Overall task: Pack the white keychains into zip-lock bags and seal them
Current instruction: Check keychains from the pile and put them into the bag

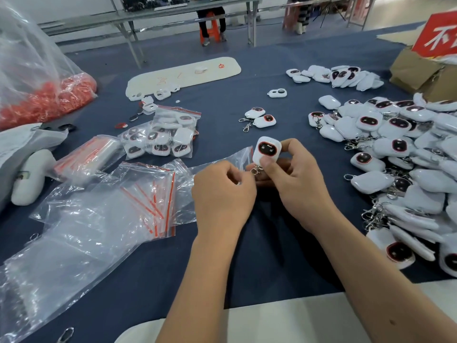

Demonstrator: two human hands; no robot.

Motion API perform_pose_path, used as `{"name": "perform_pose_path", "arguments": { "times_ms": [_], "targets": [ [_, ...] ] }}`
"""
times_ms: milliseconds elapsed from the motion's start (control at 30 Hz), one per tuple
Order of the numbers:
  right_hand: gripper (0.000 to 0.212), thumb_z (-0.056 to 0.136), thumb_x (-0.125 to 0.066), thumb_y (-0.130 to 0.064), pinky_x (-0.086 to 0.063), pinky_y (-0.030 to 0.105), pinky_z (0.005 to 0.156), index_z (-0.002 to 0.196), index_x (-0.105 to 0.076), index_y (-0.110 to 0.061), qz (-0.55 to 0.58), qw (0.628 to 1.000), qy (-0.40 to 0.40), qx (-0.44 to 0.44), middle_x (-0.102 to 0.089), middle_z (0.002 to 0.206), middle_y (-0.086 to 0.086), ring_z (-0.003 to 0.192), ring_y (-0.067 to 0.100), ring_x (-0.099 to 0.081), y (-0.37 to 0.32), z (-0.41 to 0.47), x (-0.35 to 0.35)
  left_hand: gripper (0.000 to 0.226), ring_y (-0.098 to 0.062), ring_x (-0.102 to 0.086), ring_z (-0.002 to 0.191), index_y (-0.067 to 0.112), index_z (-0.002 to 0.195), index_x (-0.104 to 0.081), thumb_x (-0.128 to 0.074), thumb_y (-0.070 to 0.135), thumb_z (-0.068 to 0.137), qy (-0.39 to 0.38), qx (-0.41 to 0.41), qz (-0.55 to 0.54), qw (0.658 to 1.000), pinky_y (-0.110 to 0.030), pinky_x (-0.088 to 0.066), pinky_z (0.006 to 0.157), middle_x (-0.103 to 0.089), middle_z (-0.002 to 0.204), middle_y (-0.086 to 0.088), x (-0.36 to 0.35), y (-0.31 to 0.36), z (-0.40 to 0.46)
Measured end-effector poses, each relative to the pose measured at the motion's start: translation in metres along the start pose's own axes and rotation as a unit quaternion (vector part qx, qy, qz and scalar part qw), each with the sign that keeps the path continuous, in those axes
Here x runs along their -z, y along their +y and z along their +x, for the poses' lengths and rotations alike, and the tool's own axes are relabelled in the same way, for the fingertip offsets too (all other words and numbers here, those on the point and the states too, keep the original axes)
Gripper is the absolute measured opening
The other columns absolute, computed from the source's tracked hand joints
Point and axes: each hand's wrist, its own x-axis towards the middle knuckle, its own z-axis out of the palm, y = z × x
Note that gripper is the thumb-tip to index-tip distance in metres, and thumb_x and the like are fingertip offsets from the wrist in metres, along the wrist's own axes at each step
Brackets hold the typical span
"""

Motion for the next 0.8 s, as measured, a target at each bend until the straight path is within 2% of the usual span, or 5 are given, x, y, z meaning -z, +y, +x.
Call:
{"name": "perform_pose_path", "arguments": {
  "times_ms": [167,467,567,700,800],
  "targets": [
    [0.010,0.097,-0.074,-0.020,-0.063,0.039,0.079,0.097,-0.066,-0.015,-0.141,0.990,-0.015,0.015,-0.079,0.085,-0.002,0.079,0.014,-0.077,0.0002,-0.0011,-0.0004,0.026,-0.010,-0.057,0.064,0.020,0.059,-0.059,-0.062,0.033,0.081,0.026,-0.018,-0.001,0.999,-0.024,-0.038,0.059,-0.060,0.059,0.008,0.0005,0.0022,-0.0002],
    [0.010,0.098,-0.072,-0.021,-0.040,0.021,0.056,0.089,-0.075,-0.018,-0.232,0.969,-0.066,0.058,-0.063,0.060,-0.006,0.055,0.003,-0.047,-0.0027,-0.0031,-0.0034,0.016,-0.019,-0.057,0.070,0.013,0.069,-0.062,-0.071,0.018,0.081,0.106,-0.059,0.007,0.993,-0.027,-0.037,0.066,-0.061,0.075,0.001,0.0062,0.0055,0.0011],
    [0.013,0.097,-0.075,-0.025,-0.045,0.017,0.054,0.105,-0.067,-0.020,-0.150,0.988,-0.042,0.003,-0.073,0.065,-0.003,0.053,0.003,-0.060,-0.0028,-0.0014,-0.0012,0.018,-0.018,-0.055,0.069,0.013,0.069,-0.060,-0.073,0.014,0.081,0.094,-0.119,0.007,0.988,-0.029,-0.041,0.065,-0.058,0.076,0.003,0.0067,0.0087,-0.0018],
    [0.020,0.095,-0.078,-0.021,-0.047,0.024,0.049,0.094,-0.062,-0.010,-0.017,0.998,0.032,-0.058,-0.073,0.067,0.003,0.054,0.013,-0.063,-0.0028,0.0023,0.0033,0.016,-0.018,-0.055,0.082,0.016,0.072,-0.064,-0.075,0.016,0.083,0.056,-0.176,0.003,0.983,-0.025,-0.041,0.071,-0.059,0.081,0.005,0.0053,0.0083,-0.0032],
    [0.011,0.103,-0.064,-0.009,-0.054,0.027,0.060,0.097,-0.073,-0.007,0.012,0.999,-0.011,-0.040,-0.076,0.077,0.007,0.065,0.013,-0.065,-0.0049,0.0025,0.0038,0.013,-0.017,-0.053,0.080,0.014,0.074,-0.066,-0.075,0.013,0.084,0.051,-0.185,-0.007,0.981,-0.025,-0.040,0.070,-0.060,0.083,0.003,0.0036,0.0059,-0.0021]
  ]
}}
